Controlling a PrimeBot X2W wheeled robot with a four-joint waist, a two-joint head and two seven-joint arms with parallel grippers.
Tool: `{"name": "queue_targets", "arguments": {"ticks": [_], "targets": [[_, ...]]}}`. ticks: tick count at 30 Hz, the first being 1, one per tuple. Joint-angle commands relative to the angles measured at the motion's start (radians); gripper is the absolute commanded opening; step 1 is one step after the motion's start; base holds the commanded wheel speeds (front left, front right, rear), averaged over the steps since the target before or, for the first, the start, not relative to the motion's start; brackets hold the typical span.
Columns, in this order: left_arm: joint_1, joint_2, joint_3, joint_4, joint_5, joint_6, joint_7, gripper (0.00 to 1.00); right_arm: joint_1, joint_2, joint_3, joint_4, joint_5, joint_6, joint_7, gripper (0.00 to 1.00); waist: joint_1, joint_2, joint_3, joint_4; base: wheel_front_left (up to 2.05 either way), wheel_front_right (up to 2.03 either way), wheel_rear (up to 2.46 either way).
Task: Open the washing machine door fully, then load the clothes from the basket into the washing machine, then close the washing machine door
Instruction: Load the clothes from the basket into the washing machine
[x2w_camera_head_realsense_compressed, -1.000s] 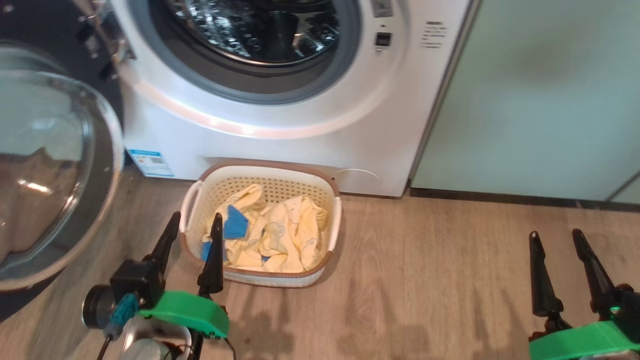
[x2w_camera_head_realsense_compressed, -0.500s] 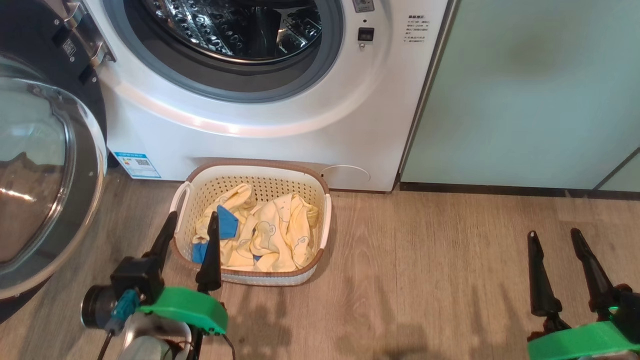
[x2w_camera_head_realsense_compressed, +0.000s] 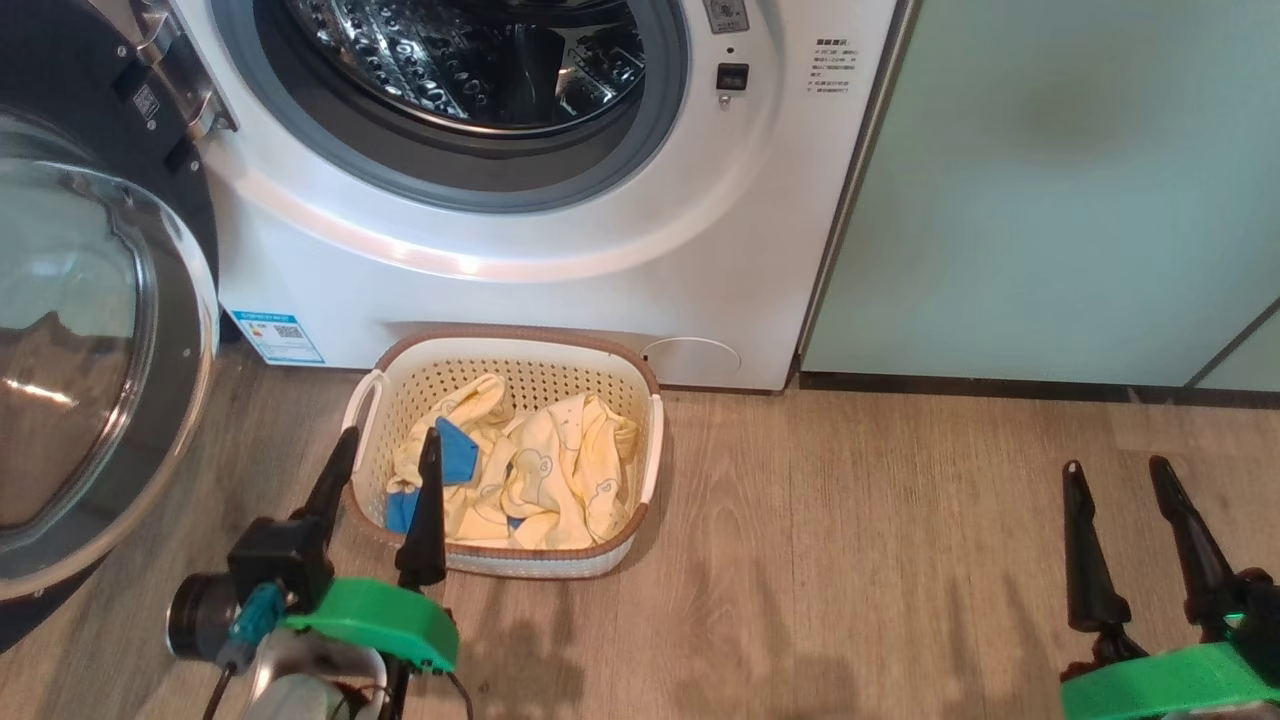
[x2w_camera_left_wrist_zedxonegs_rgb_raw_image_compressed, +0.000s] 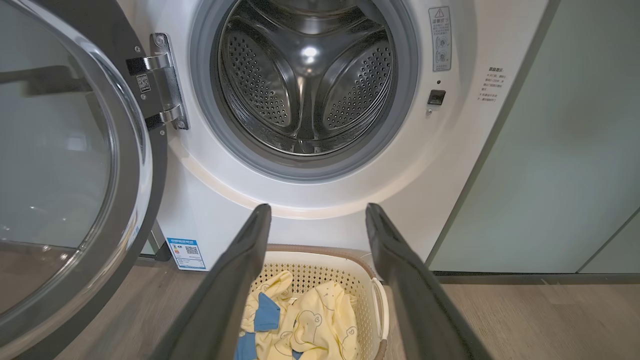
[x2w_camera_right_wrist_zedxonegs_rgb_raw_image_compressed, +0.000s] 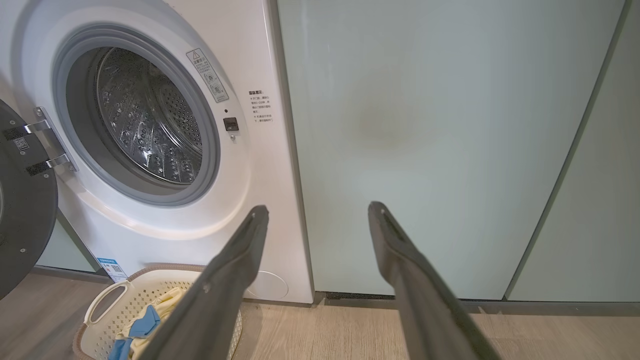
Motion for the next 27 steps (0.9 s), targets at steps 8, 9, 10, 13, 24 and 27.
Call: {"name": "queue_targets", "arguments": {"ticks": [8, 9, 10, 13, 24, 27], "targets": [[-0.048, 0.021, 0.017, -0.03, -0.001, 0.007, -0.014, 1.0, -0.015, -0.003, 0.018, -0.032, -0.001, 0.0, -0.01, 1.0, 0.0, -0.0001, -0.003, -0.004, 0.04, -0.04, 0.0], [-0.048, 0.023, 0.013, -0.032, -0.001, 0.004, -0.016, 1.0, -0.015, -0.003, 0.018, -0.032, 0.0, 0.0, -0.01, 1.0, 0.0, -0.0001, -0.002, -0.004, 0.37, -0.37, 0.0], [-0.048, 0.024, 0.011, -0.033, -0.001, 0.003, -0.017, 1.0, -0.016, -0.003, 0.018, -0.032, 0.0, 0.0, -0.01, 1.0, 0.0, -0.0001, -0.001, -0.005, 0.51, -0.51, 0.0], [-0.047, 0.027, 0.007, -0.035, -0.002, 0.001, -0.02, 1.0, -0.017, -0.002, 0.019, -0.033, 0.002, 0.0, -0.01, 1.0, 0.0, -0.0001, 0.0, -0.007, 0.78, -0.78, 0.0], [-0.05, 0.031, -0.002, -0.032, 0.003, 0.016, -0.015, 1.0, -0.017, -0.001, 0.016, -0.034, 0.004, 0.0, -0.01, 1.0, 0.0, -0.0001, 0.001, -0.007, 1.64, -1.64, 0.0], [-0.052, 0.032, -0.005, -0.032, 0.008, 0.023, -0.014, 1.0, -0.018, 0.0, 0.018, -0.034, 0.005, 0.0, -0.01, 1.0, 0.0, -0.0001, 0.002, -0.006, 1.53, -1.53, 0.0]]}}
